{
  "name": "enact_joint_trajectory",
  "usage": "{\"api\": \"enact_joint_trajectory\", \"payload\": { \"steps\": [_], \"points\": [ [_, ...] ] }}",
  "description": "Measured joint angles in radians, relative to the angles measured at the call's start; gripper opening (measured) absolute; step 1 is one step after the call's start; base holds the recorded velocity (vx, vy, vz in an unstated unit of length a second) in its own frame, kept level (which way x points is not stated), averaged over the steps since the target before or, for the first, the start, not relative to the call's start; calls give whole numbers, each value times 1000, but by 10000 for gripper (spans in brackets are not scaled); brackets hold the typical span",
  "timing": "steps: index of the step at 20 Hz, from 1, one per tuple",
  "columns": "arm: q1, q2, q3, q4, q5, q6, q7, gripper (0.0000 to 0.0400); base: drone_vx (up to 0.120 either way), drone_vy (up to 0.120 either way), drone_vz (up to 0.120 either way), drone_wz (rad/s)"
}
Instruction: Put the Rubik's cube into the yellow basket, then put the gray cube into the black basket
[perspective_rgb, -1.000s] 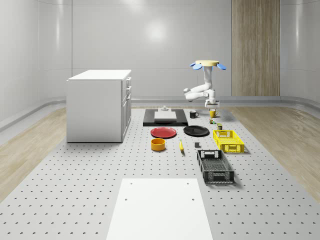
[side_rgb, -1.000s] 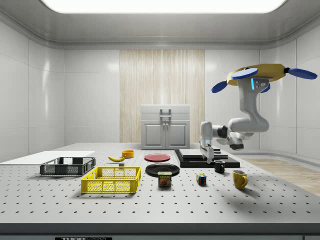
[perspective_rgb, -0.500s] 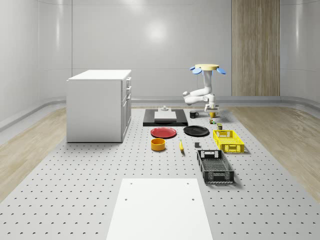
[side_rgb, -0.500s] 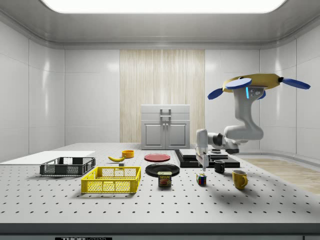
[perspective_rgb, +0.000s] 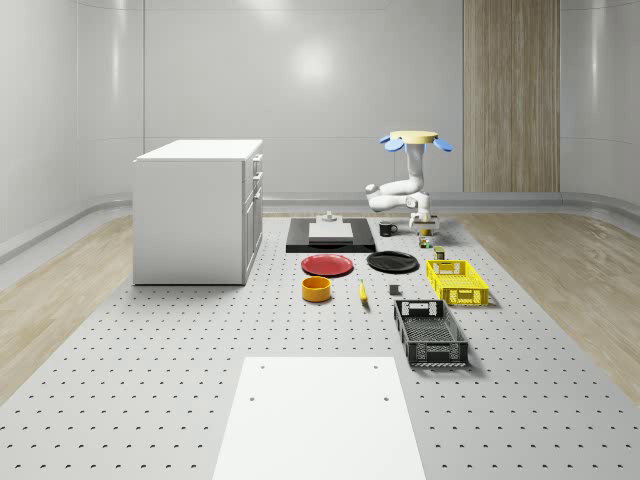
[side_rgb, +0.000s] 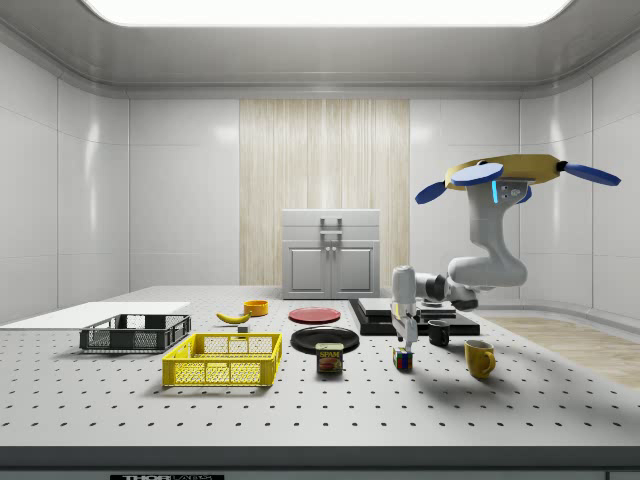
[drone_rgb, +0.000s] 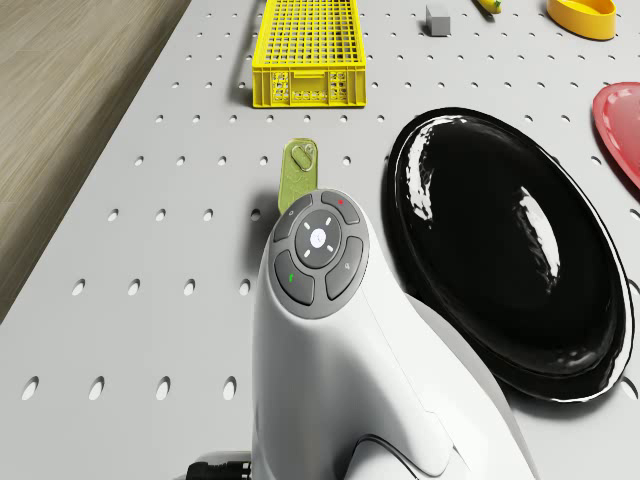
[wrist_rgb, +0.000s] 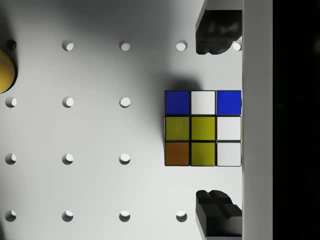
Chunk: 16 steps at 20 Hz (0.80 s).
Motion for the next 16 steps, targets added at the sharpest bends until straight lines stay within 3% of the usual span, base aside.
{"api": "enact_joint_trajectory", "payload": {
  "steps": [7,16],
  "points": [
    [9,-41,-78,20,-66,66,-18,400,0,0,0,0],
    [0,-63,-108,43,-91,106,-25,400,0,0,0,0]
  ]
}}
